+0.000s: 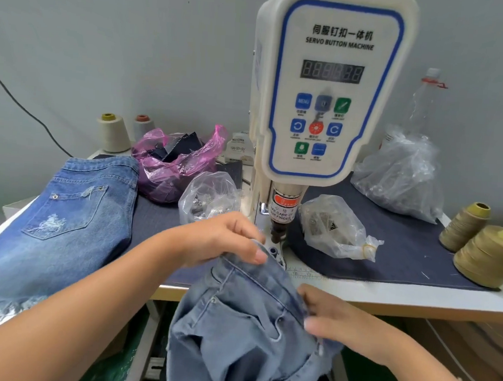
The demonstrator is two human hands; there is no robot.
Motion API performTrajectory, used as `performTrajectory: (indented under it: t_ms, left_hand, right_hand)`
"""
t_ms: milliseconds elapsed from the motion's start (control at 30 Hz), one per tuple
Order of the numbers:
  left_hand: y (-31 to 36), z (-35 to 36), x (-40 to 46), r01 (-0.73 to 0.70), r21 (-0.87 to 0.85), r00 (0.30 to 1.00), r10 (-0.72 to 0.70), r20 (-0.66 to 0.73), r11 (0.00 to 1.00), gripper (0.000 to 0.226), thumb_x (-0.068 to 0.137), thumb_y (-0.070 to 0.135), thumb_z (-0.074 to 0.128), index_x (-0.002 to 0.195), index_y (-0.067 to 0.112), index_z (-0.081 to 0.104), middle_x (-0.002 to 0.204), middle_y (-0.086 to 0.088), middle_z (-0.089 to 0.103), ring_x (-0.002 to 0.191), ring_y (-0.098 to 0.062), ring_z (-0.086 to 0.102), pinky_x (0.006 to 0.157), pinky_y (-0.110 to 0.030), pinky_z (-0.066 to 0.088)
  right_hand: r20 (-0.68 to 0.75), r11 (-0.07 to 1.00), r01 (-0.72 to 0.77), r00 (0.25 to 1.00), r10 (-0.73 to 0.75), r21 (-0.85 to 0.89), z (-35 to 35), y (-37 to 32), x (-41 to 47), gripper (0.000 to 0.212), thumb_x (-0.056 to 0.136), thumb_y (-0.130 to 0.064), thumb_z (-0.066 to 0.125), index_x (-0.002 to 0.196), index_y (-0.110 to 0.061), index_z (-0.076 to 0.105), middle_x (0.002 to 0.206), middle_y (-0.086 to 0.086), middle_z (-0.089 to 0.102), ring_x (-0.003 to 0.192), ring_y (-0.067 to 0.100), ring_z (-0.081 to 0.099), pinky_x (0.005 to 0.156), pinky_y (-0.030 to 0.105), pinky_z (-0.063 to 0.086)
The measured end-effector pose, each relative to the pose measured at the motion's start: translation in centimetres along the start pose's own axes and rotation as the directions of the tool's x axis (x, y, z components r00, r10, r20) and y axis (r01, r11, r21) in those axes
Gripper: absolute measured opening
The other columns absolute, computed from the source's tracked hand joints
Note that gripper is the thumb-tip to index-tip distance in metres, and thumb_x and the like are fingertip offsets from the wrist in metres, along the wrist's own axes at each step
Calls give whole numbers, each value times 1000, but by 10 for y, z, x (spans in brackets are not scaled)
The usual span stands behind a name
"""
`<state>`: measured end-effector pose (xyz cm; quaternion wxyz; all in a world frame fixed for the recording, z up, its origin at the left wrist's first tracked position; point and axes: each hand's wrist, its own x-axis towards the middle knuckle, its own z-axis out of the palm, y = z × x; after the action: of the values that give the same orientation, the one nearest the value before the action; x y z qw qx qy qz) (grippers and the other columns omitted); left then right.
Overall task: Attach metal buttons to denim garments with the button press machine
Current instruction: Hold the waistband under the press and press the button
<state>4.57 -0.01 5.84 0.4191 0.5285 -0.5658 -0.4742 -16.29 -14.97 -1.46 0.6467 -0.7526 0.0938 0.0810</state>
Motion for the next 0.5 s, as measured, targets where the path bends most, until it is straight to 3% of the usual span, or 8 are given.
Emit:
performTrajectory:
  t_ms: [67,133,200,267,333,367,433,500]
  left_hand:
    - [17,5,2,-102,-45,994,103,29,994,35,67,20,62,44,31,37,45,16,29,42,-5,21,47,-30,31]
    - [34,5,-1,-174,-181,984,178,7,968,35,63,15,58,45,26,31,43,12,29,42,-12,15,45,-47,24]
    - [53,-3,-3,-170,-167,984,156,-91,971,35,62,11,58,41,23,32,40,8,28,39,-14,17,45,-48,23]
    - [66,-15,-9,-123,-56,967,107,-233,991,41,64,13,66,35,26,42,37,11,36,34,-11,34,49,-43,35]
    - [70,-24,-20,-304,-144,934,265,-241,942,35,56,21,68,40,25,37,40,7,33,41,-13,37,60,-38,33]
    - [69,-28,-27,-356,-178,916,304,-263,917,35,51,20,65,44,22,31,41,3,29,43,-16,34,63,-38,32]
    - [64,-42,-46,-303,-97,898,250,-362,948,36,48,18,62,44,16,27,43,-6,20,46,-27,29,62,-42,30]
    - [64,-62,-66,-149,68,883,164,-440,986,45,49,22,70,43,4,29,50,-16,12,49,-35,20,53,-43,17]
  right_hand:
    - [11,951,-7,1000,10,-308,0,-5,-1,60,77,-50,61,119,-8,51,122,9,60,116,21,54,99,35,43]
    - [0,814,-71,996,87,-576,-4,-11,-3,67,68,-70,59,116,-22,55,115,4,56,109,8,47,94,26,39]
    - [19,811,-162,978,208,-562,-7,-9,-8,46,72,-62,68,111,-41,58,109,-9,57,98,-16,42,83,4,33]
    - [74,801,-207,952,297,-561,-7,0,-13,39,78,-49,72,111,-56,52,114,-23,52,106,-17,39,88,0,29]
    - [70,796,-231,944,323,-560,-8,13,-20,48,75,-55,70,120,-52,53,127,-20,50,121,1,39,103,16,30]
    - [49,779,-261,936,349,-570,-10,16,-24,51,72,-61,67,119,-45,57,127,-15,52,122,6,38,103,21,30]
    - [8,727,-320,913,408,-608,-24,19,-39,55,71,-66,60,107,-24,63,117,-4,60,118,7,40,104,24,27]
    - [-97,734,-359,922,375,-576,-38,13,-56,51,71,-68,62,82,-17,62,94,1,66,96,7,56,106,25,32]
